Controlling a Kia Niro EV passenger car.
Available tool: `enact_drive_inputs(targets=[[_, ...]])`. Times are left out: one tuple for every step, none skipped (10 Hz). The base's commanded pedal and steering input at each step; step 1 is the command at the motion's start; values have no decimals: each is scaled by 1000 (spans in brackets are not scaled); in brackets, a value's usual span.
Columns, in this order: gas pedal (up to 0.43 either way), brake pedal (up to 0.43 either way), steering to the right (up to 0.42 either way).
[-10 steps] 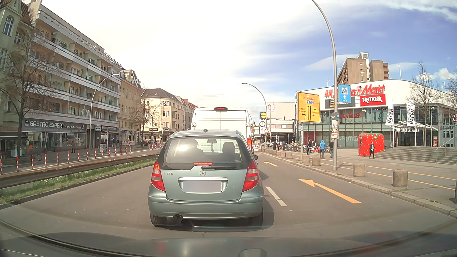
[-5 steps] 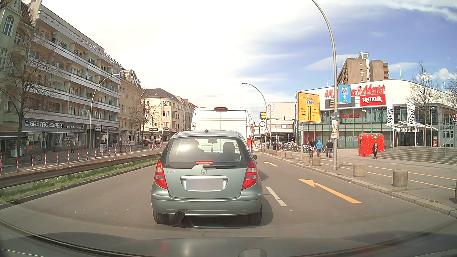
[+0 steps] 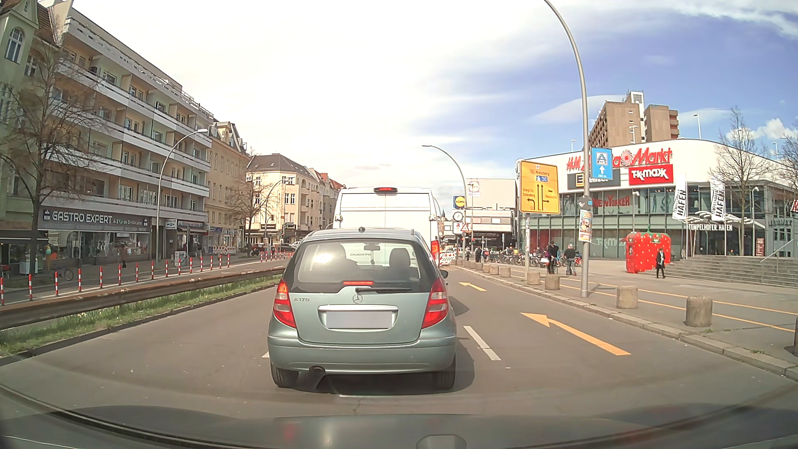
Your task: Follow the waypoints while adhering to traffic rules and regulations
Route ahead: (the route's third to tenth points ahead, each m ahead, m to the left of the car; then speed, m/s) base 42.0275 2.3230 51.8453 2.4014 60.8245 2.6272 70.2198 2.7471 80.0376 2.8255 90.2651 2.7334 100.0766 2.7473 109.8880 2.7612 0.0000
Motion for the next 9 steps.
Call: enact_drive_inputs(targets=[[0,213,-6],[0,159,-8],[0,122,-9],[0,104,-9],[0,85,-9],[0,73,-10],[0,79,-9],[0,85,-9],[0,85,-9]])
